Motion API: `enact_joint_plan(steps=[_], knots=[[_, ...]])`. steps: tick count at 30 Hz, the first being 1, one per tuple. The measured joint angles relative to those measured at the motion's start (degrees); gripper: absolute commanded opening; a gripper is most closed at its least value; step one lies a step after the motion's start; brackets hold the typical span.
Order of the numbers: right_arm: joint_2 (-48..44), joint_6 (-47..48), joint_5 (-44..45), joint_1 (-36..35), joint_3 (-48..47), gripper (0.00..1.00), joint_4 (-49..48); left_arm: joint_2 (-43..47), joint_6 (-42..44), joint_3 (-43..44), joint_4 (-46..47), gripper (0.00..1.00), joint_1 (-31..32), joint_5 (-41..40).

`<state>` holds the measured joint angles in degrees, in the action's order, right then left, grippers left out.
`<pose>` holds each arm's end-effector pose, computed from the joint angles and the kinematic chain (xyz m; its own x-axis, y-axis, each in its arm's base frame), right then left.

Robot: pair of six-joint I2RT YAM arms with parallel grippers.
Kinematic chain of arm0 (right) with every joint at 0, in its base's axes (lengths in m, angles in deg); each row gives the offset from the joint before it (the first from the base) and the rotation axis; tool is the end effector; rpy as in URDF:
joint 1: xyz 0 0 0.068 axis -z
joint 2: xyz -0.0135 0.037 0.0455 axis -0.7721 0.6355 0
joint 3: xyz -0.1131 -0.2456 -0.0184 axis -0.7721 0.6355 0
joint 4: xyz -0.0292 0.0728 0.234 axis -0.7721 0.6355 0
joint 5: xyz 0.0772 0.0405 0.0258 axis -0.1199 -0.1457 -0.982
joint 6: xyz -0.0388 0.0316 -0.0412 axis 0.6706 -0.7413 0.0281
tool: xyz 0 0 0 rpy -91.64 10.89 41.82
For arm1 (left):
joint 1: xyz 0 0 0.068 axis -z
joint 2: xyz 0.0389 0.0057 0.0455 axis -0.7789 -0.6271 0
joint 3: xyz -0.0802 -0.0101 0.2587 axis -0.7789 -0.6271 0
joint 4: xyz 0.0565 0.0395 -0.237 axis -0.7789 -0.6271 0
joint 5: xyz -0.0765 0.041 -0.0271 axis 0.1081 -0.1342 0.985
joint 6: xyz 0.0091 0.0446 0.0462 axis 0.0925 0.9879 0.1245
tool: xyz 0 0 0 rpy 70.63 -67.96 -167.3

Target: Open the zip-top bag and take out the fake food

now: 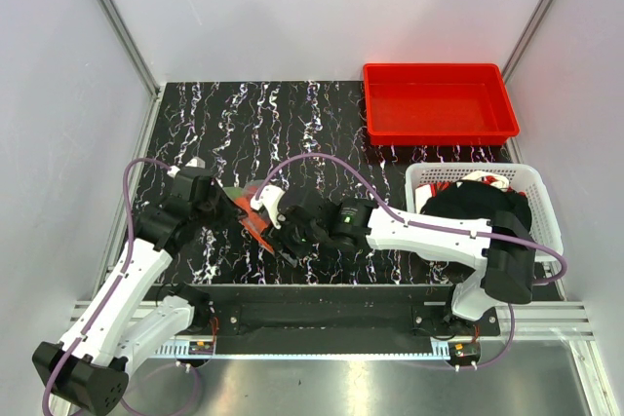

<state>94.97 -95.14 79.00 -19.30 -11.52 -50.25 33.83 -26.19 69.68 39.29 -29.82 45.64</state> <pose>0.1187 0.3299 0.2782 -0.3259 -0.6213 -0.7126 -0.9224 0.3743 0.0955 0.1436 -0.0579 0.2733 -0.7124 -0.5897 -0.3805 -0.3261 0.7583 -0.5646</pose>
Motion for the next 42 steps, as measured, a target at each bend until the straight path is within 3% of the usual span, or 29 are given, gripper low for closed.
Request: enact_joint_plan(steps=[9, 10, 11, 12, 15, 16, 18, 19, 21, 25, 27, 29, 30, 32, 36, 42], knots=[[0.0, 0.9, 1.6, -0.2, 0.0, 0.31, 0.0, 0.0, 1.0, 0.1, 0.0, 0.0, 0.0, 0.2], [0.0, 0.9, 1.7, -0.2, 0.0, 0.26, 0.0, 0.0, 1.3, 0.1, 0.0, 0.0, 0.0, 0.4], [0.2, 1.0, 1.8, -0.2, 0.0, 0.1, 0.0, 0.0, 1.7, 0.1, 0.0, 0.0, 0.0, 0.5], [0.4, 1.1, 1.8, -0.2, 0.0, 0.02, 0.0, 0.0, 1.9, 0.1, 0.0, 0.0, 0.0, 0.6], [1.6, 1.2, 1.8, -0.2, -0.6, 0.0, 0.0, 0.0, 3.3, 0.1, 0.0, 0.0, 0.0, 0.9], [1.9, 1.1, 1.8, -0.2, -0.7, 0.0, 0.0, -0.1, 4.0, 0.1, 0.1, 0.08, 0.0, 1.0], [2.4, 0.9, 1.3, -0.1, -1.0, 0.0, 0.0, -0.3, 5.9, 0.1, 0.6, 0.37, 0.0, 1.4], [2.4, 0.3, 1.1, 0.0, -1.0, 0.0, 0.0, -0.4, 7.1, 0.1, 1.1, 0.69, 0.0, 2.0], [2.5, -1.0, -0.8, 0.8, -1.0, 0.0, -0.9, -0.5, 9.2, 0.1, 2.2, 0.82, 0.0, 3.5], [1.9, -6.5, -6.8, 5.4, 1.2, 0.0, -6.6, 3.4, 12.0, -0.1, 4.4, 0.84, 0.0, 5.4], [1.3, -9.7, -9.8, 8.6, 3.5, 0.0, -9.9, 9.0, 13.0, -0.7, 5.6, 0.78, 0.0, 5.7], [1.1, -12.7, -12.1, 11.2, 5.1, 0.0, -12.2, 15.3, 13.5, -2.0, 7.8, 0.69, 0.0, 6.0], [1.1, -13.7, -12.7, 11.9, 5.5, 0.0, -12.8, 17.7, 13.4, -2.7, 8.4, 0.58, 0.0, 6.4], [1.1, -16.2, -14.8, 13.0, 6.2, 0.0, -14.4, 22.8, 13.2, -5.0, 11.1, 0.49, 0.0, 8.0], [1.1, -20.7, -18.7, 13.4, 7.1, 0.0, -19.1, 24.3, 11.6, -9.3, 14.4, 0.29, 0.0, 12.0], [0.9, -26.3, -21.8, 13.4, 10.0, 0.0, -26.6, 17.4, 9.7, -13.0, 14.3, 0.34, 0.0, 16.2]])
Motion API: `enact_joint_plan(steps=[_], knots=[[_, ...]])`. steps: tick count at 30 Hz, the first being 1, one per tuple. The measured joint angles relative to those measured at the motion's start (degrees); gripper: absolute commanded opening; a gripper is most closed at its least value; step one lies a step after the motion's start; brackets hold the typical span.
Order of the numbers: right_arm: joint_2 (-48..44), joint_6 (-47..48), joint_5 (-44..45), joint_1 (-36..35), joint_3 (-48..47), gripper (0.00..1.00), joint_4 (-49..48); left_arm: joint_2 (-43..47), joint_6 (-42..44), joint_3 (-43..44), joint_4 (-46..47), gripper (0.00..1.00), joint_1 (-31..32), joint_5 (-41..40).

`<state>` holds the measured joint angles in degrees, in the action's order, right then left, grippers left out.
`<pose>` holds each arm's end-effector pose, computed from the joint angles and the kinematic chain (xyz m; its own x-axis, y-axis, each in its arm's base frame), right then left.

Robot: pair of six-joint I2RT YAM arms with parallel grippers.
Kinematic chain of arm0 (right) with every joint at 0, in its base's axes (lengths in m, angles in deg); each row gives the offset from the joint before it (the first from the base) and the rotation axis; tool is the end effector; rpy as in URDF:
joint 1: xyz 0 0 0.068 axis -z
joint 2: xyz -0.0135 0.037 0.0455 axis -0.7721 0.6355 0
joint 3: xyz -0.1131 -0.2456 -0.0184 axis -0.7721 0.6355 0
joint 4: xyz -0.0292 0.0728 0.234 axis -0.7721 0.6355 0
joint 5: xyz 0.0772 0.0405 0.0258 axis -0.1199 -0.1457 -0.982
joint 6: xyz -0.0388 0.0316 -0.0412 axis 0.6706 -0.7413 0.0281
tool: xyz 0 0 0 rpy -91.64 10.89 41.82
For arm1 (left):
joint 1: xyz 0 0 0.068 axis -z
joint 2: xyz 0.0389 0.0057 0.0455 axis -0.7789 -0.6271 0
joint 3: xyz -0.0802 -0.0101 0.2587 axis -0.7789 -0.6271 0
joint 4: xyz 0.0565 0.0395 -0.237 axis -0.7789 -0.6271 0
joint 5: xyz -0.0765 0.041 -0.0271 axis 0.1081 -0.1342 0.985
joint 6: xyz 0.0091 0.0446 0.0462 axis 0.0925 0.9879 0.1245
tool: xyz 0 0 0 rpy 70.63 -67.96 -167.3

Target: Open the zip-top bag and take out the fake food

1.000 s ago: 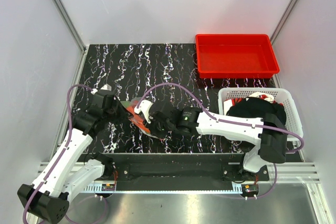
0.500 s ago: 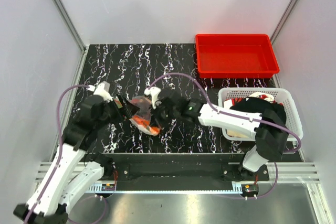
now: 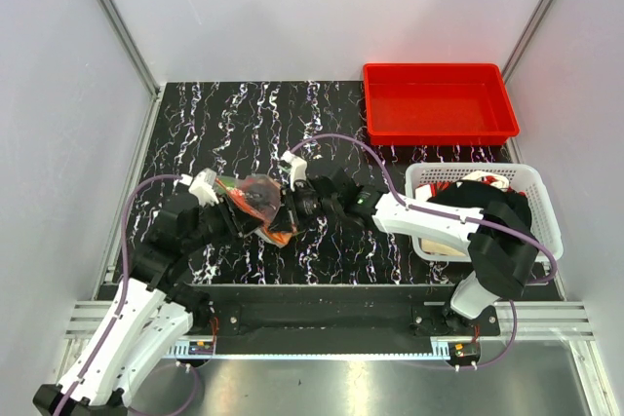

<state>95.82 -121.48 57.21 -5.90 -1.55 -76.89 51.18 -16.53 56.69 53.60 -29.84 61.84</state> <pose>0.1841 0.3154 0.2637 -0.7260 -0.2297 -0.6482 -0.6801 0.3796 0.6272 0.1092 -0.0595 0.2615 -0.7367 -0.4255 -0.5256 0.1189 0.6835 -0.7202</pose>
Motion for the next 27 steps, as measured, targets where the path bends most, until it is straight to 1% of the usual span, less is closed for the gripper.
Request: enact_joint_plan(steps=[5, 13, 15, 17, 19, 20, 23, 27], knots=[[-0.1, -2.8, -1.0, 0.0, 1.3, 0.0, -2.8, -0.9, -0.8, -0.5, 0.0, 0.35, 0.0, 0.6], [-0.1, -4.5, -2.0, 0.1, 1.4, 0.0, -5.0, -3.0, -2.0, -0.5, 0.3, 0.32, 0.0, 0.7], [-0.1, -4.5, -2.0, 0.2, 1.5, 0.0, -5.0, -4.2, -2.2, -0.5, 0.5, 0.38, 0.0, 0.7], [-0.1, -4.7, -2.0, 0.3, 1.7, 0.0, -5.0, -5.2, -2.3, -0.5, 0.7, 0.39, 0.0, 0.4], [-0.1, -4.7, -2.0, 0.4, 1.9, 0.0, -5.1, -6.7, -2.2, -0.4, 0.9, 0.32, 0.0, 0.0], [-0.2, -4.7, -2.0, 0.4, 2.0, 0.0, -5.1, -7.7, -2.2, -0.2, 1.1, 0.21, 0.0, 0.0], [-0.6, -4.2, -1.0, 0.4, 2.3, 0.0, -4.6, -11.2, -0.8, 1.9, 0.9, 0.0, 0.1, -0.8], [-3.9, -3.0, 2.2, 1.5, 2.4, 0.0, -1.6, -16.0, 4.0, 7.6, -2.1, 0.0, 0.2, -3.7]])
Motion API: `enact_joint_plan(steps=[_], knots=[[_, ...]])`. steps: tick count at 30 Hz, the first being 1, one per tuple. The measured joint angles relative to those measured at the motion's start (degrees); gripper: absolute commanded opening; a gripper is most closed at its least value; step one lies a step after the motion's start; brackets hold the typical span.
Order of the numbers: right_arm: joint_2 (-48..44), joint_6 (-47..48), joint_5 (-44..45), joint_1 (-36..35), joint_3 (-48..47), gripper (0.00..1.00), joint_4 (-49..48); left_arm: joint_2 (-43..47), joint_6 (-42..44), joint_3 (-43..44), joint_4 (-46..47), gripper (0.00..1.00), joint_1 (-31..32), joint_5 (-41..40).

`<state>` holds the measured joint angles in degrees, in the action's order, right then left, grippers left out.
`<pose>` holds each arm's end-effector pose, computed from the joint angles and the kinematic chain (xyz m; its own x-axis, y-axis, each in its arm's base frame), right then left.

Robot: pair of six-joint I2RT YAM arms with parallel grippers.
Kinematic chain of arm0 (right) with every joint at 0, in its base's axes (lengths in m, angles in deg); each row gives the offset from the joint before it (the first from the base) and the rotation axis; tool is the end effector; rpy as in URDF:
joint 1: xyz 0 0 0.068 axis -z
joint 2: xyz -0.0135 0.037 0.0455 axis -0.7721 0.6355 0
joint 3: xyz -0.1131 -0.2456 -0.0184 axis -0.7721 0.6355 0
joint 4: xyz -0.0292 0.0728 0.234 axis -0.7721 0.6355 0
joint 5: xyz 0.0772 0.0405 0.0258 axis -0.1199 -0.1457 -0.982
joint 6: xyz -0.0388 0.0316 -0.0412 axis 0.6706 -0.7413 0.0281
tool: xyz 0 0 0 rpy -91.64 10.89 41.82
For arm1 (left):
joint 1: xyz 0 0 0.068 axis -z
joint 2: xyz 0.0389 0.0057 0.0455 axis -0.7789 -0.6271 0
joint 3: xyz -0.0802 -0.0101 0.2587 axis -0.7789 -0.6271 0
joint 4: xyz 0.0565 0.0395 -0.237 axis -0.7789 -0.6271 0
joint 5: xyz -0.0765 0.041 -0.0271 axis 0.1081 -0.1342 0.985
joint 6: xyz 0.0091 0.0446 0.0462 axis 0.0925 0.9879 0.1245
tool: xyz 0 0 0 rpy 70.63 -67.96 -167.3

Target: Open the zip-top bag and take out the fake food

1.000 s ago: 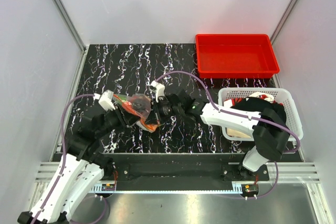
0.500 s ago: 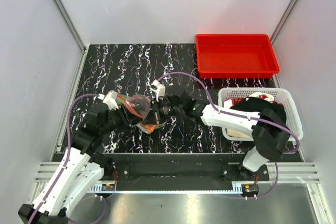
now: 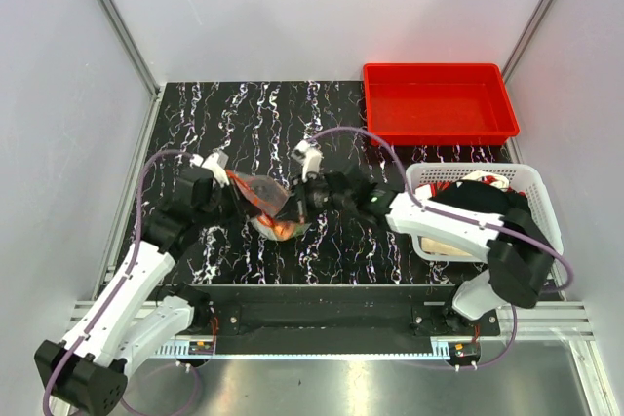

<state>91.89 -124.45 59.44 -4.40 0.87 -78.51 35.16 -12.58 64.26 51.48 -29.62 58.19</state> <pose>0.1863 0.2988 0.2752 -0.7422 -0.1415 -0.6551 -0.6468 0.4072 0.6449 0.1488 -0.0723 0.2664 -0.7932 -0.3614 -0.4901 0.0286 0.7818 -0.6229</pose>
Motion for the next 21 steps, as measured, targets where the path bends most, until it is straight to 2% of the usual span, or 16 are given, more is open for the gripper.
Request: enact_joint_plan(steps=[7, 17, 21], knots=[[-8.7, 0.6, 6.4, 7.4, 2.8, 0.0, 4.3, 0.1, 6.2, 9.1, -4.0, 0.0, 0.5, -3.5], [-14.6, -0.5, 8.7, 7.8, 8.2, 0.0, 4.7, -2.4, 8.9, 16.0, -6.6, 0.0, 1.3, -3.2], [-16.3, 1.4, 8.7, 8.2, 8.9, 0.17, 5.7, -4.2, 10.3, 16.8, -6.6, 0.0, 1.3, -0.3]])
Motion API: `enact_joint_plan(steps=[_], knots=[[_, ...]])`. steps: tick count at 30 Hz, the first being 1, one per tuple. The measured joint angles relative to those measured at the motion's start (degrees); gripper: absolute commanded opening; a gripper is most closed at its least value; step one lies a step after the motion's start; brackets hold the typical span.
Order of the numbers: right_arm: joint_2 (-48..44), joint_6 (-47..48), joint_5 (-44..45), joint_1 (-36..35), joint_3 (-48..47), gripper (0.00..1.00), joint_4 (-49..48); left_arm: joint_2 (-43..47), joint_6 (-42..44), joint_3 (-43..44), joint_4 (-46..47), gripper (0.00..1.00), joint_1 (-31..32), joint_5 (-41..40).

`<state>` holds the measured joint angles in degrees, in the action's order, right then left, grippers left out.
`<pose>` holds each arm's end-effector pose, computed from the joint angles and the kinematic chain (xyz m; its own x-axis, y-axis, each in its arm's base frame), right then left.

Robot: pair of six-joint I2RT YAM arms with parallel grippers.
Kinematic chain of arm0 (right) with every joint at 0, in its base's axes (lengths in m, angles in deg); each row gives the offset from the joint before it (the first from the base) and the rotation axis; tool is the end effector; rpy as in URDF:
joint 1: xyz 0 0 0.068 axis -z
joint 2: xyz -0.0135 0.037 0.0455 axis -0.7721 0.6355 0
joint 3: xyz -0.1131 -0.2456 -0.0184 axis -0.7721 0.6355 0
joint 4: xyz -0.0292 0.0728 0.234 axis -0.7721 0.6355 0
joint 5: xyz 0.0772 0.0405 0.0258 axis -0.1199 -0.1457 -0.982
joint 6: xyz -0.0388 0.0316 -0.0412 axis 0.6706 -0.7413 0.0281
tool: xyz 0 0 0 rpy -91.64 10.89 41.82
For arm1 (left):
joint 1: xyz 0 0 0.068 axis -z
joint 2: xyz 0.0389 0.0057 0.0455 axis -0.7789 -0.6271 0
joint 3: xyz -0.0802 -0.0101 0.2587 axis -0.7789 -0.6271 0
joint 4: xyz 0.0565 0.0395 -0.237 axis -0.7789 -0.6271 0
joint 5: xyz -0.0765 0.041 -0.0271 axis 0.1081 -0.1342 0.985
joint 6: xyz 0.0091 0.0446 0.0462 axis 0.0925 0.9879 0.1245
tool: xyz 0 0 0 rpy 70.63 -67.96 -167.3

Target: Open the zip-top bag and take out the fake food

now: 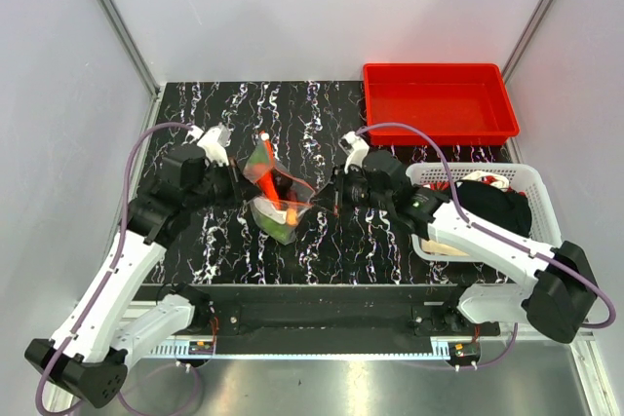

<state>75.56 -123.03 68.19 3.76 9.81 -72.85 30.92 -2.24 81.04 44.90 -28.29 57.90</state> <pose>0.1875 0.2167 0.2945 -0.6945 0.0385 -0.7185 -0.5656 0.5880 0.5783 0.1536 -0.0782 0.3394 -0.7183 -0.2239 -0.6587 0.2379 0.8107 -0.5350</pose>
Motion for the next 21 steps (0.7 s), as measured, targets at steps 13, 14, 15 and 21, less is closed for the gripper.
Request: enact_joint_plan(steps=[13, 14, 15, 21], knots=[[12.7, 10.1, -9.1, 2.2, -13.5, 0.65, 12.2, -4.0, 2.6, 0.2, 1.1, 0.0, -0.3, 8.7], [13.4, 10.3, -9.3, 2.1, -14.6, 0.66, 12.2, -4.0, 2.6, 0.2, 1.2, 0.0, 0.1, 8.8], [13.9, 10.4, -9.4, 2.0, -15.8, 0.68, 12.2, -4.1, 2.5, 0.2, 1.3, 0.0, 0.6, 8.9], [19.5, 11.1, -9.8, 0.2, -23.7, 0.66, 12.2, -4.9, 1.5, 0.2, 2.5, 0.0, 3.1, 9.2]])
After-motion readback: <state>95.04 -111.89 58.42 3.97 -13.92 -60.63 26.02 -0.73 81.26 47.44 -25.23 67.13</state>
